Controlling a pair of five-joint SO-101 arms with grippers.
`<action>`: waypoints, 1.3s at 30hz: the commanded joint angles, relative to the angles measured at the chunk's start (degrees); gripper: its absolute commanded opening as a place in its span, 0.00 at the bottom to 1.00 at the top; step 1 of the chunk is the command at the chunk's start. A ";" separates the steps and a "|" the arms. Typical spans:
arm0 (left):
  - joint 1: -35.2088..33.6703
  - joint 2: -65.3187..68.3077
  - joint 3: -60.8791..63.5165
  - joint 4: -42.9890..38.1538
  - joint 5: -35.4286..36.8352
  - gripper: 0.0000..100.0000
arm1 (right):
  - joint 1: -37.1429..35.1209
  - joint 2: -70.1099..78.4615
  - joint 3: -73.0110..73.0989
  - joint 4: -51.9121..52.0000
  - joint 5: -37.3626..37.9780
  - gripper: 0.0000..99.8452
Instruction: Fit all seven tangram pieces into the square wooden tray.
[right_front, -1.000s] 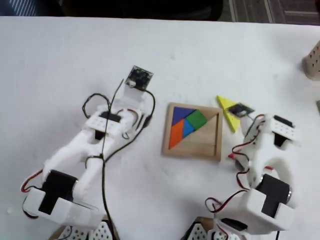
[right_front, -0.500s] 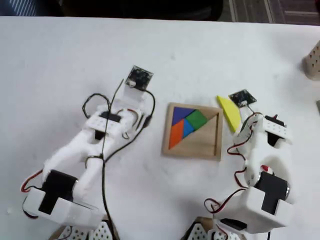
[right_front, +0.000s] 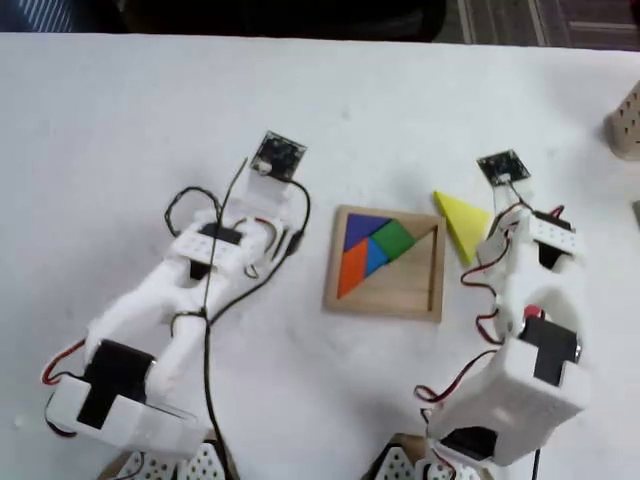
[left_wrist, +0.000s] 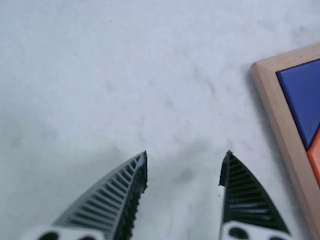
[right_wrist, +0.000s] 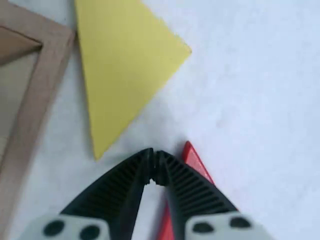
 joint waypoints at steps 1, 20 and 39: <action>-0.66 -0.13 -3.16 -1.58 -0.44 0.24 | 1.19 -1.27 -7.03 8.13 -0.70 0.02; -0.66 -0.13 -3.16 -1.58 -0.44 0.24 | 5.67 -13.85 -0.97 14.55 -4.92 0.28; -0.75 -0.13 -3.16 -1.58 -0.44 0.24 | 6.64 -13.76 6.42 6.02 -4.92 0.35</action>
